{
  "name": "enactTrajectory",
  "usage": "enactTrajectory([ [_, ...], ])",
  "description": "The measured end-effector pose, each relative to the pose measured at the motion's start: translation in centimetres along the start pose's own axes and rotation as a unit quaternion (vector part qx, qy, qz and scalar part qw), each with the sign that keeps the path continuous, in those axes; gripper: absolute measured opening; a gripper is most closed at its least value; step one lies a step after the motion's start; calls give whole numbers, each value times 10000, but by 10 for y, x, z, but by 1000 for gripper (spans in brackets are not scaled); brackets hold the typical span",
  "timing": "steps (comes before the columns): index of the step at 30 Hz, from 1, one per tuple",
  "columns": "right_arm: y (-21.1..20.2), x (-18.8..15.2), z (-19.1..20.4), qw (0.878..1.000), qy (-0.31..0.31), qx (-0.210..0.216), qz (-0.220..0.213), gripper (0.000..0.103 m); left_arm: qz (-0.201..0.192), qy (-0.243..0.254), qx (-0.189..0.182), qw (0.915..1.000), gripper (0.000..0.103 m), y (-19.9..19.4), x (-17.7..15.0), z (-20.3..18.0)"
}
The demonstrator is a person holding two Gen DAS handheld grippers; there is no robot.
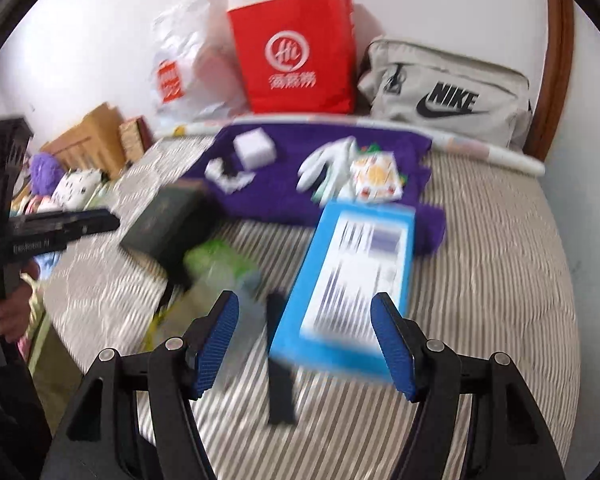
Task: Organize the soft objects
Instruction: 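Move both tools back toward the remaining items, then grasp the black watch strap with the right tool while the left tool grasps the white mesh sleeve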
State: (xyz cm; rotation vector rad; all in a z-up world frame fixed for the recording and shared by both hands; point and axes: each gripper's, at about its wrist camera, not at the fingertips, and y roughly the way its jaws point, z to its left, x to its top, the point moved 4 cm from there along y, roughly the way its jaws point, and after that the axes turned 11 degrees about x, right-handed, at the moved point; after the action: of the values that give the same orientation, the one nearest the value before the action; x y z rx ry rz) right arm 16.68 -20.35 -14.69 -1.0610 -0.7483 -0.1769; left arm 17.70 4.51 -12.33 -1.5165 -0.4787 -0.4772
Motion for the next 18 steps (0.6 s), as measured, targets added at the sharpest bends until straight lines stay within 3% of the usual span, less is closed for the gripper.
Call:
enactTrajectory([
  [6,8,-55,16,9996,-91,181,181,68,137,-46,-79,9999,34,2,-40,-3],
  [9,24,-74,18,9993,-157,116,330,58,298,-109,-146,9994,34,9,-57,-3],
  [15,61,-85,10,9987,-212,-77,457,49,460,-58,-167,9988,34,17,-79,-4],
  [18,71,-82,11,9988,-305,-209,315,39,509,-56,-161,9986,38,21,-83,-4],
])
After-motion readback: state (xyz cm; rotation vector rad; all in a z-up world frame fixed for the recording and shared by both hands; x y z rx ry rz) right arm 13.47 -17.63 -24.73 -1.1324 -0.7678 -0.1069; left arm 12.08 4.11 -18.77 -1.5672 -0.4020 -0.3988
